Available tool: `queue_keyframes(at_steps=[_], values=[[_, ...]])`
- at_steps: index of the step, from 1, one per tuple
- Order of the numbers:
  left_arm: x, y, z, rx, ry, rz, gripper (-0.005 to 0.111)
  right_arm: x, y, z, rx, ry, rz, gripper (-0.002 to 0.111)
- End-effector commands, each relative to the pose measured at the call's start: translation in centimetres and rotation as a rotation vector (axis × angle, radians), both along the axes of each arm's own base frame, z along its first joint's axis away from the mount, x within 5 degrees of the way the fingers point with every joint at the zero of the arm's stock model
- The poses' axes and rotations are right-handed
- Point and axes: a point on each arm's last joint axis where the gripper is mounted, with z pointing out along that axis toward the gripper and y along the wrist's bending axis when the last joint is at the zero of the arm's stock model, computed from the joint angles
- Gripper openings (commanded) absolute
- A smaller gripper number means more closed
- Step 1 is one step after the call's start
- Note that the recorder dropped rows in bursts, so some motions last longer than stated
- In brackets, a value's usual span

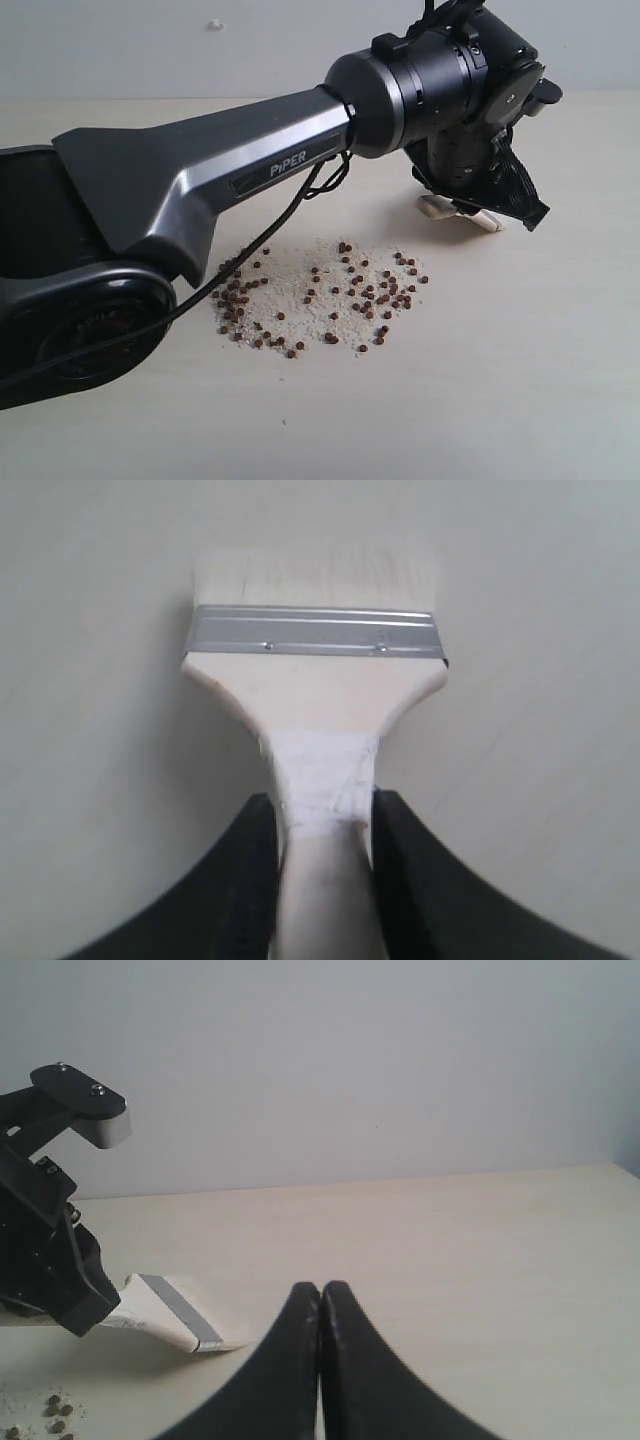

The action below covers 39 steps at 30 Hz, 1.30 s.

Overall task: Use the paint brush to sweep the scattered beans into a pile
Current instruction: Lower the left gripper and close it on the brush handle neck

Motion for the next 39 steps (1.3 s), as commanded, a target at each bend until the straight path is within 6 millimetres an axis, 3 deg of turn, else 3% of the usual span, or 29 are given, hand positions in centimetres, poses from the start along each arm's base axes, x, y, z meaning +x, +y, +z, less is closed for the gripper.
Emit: queue_keyframes(at_steps=[1,32,39], values=[[-0.2,0.3,0.5,0.026,-0.003,-0.005,0.0,0.0,0.0,0.0,-0.009,-0.015,-0.006,0.0],[-0.9,0.4,-0.1,0.059,0.073,-0.038,0.0,0.0,0.0,0.0,-0.009,-0.017,-0.006,0.0],[-0.9,0.4,-0.2,0.061,0.074,-0.037,0.0,0.1,0.0,1.0,0.045,-0.128,-0.005,0.0]])
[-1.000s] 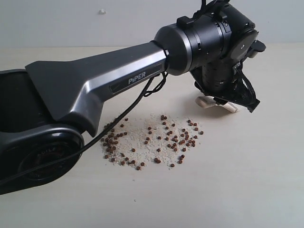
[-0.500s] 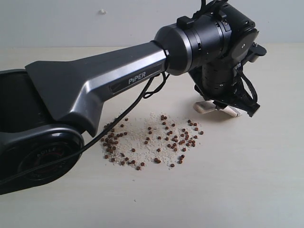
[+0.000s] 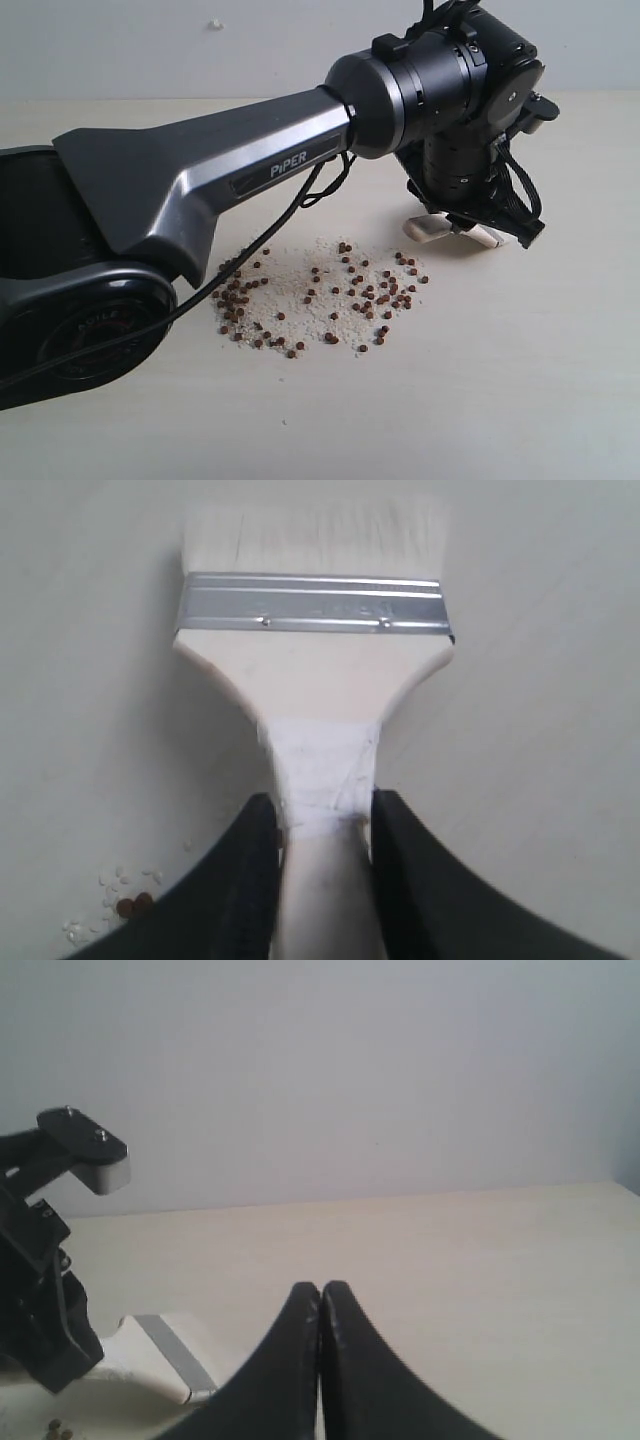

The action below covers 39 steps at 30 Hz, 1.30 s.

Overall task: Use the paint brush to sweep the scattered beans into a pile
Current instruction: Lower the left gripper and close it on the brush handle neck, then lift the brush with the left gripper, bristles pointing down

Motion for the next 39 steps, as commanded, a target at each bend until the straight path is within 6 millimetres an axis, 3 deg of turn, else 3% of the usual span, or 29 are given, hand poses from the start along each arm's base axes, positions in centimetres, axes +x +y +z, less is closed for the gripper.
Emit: queue_keyframes(at_steps=[1,6,16,26,32,39], values=[[-0.3,0.0,0.2,0.0,0.005,-0.006,0.0,0.1,0.0,0.9,0.088,-0.109,-0.005,0.0],[-0.3,0.0,0.2,0.003,0.005,-0.007,0.0,0.1,0.1,0.6,0.263,-0.084,-0.005,0.0],[-0.6,-0.2,-0.2,-0.008,0.046,-0.004,0.0,0.1,0.1,0.4,0.224,-0.058,0.0,0.0],[-2.2,-1.5,-6.1,0.045,0.145,-0.026,0.0,0.1,0.1,0.4,0.207,-0.058,0.0,0.0],[-3.7,-2.4,-7.0,0.04,0.142,-0.056,0.0,0.1,0.1,0.4,0.208,-0.056,0.001,0.0],[-4.1,-2.5,-7.3,0.042,0.154,-0.06,0.0,0.1,0.1,0.4,0.208,-0.054,0.001,0.0]])
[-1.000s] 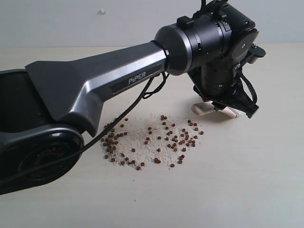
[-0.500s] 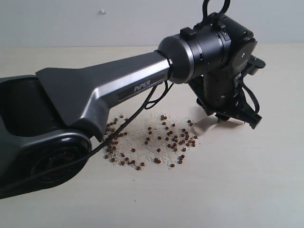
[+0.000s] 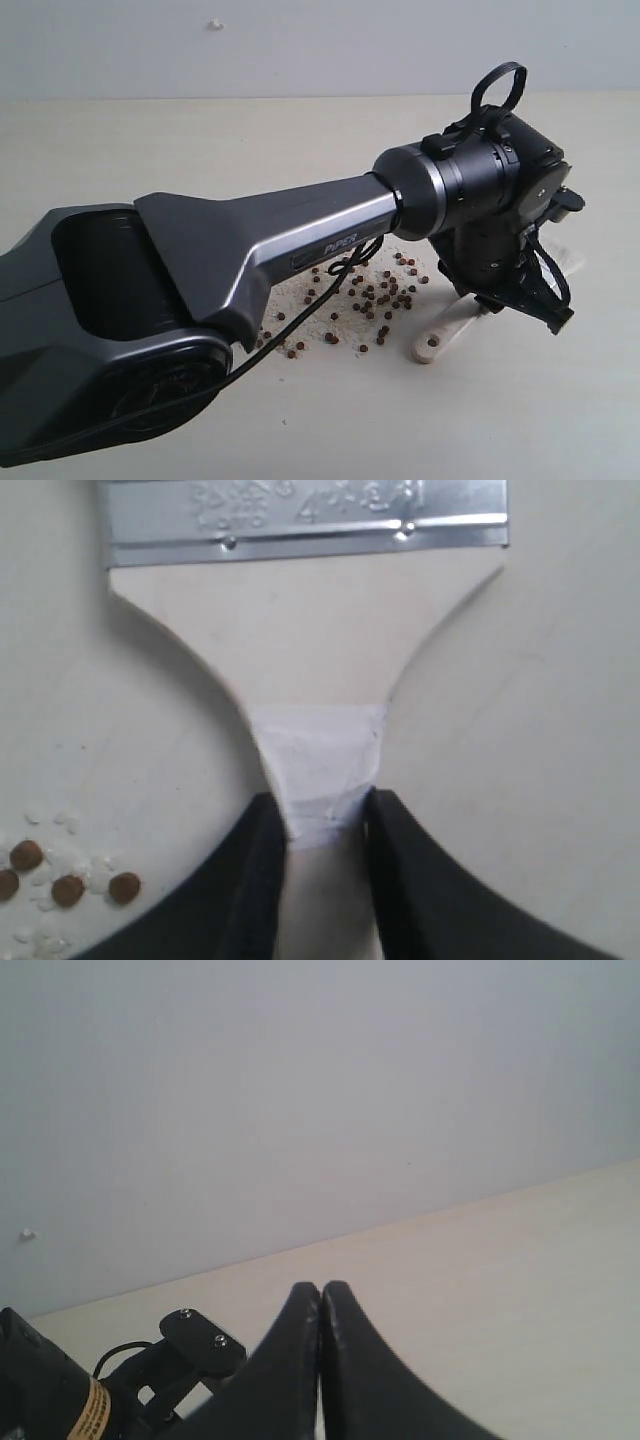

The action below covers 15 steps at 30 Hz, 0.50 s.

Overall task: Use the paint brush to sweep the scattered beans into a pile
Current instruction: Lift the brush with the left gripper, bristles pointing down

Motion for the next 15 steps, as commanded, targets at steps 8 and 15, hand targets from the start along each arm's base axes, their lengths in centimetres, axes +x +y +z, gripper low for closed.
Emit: queue_keyframes(at_steps=[8,15], values=[[-0.3,0.59,-0.87,0.082,0.023,-0.001,0.033,0.04,-0.01,-0.27,0.0,0.019,-0.003,0.0],[0.14,0.7,-0.81,0.097,-0.029,-0.015,0.055,0.04,0.01,-0.34,0.009,0.026,-0.001,0.0]])
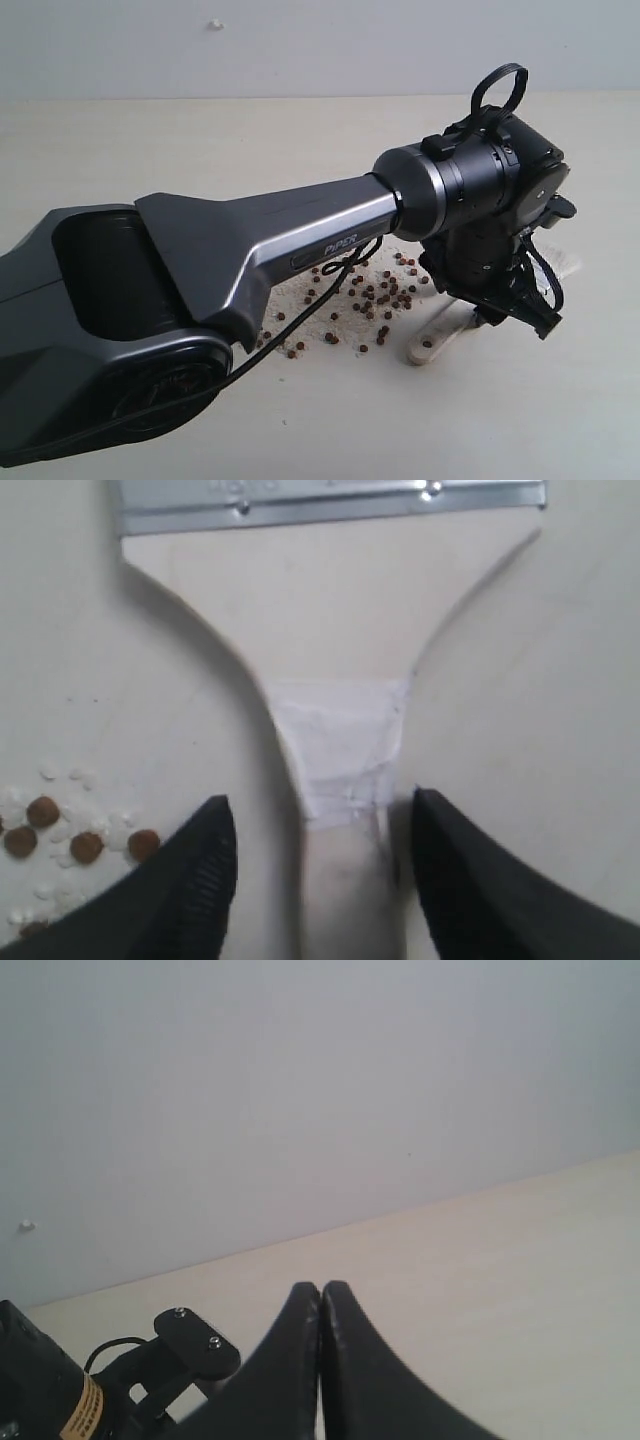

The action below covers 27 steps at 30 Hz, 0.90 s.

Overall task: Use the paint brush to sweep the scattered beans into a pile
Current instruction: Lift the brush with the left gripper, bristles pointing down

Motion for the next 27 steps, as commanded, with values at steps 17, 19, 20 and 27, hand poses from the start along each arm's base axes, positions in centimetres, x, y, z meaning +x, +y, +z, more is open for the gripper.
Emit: queue_keyframes(at_steps=[17,19,20,27], values=[[-0.7,0.1,-2.8,0.077,0.039,-0.041,0.046,0.0,0.0,-0.2,0.011,0.011,-0.005,0.0],[-0.7,0.1,-2.8,0.077,0.039,-0.041,0.039,0.0,0.0,-0.2,0.011,0.011,-0.005,0.0],[-0.7,0.1,-2.7,0.074,0.038,-0.041,0.036,0.0,0.0,-0.2,0.011,0.011,-0.005,0.0],[-0.7,0.0,0.0,0.027,0.024,-0.047,0.043,0.0,0.0,-0.2,0.011,0.011,-0.005,0.0]])
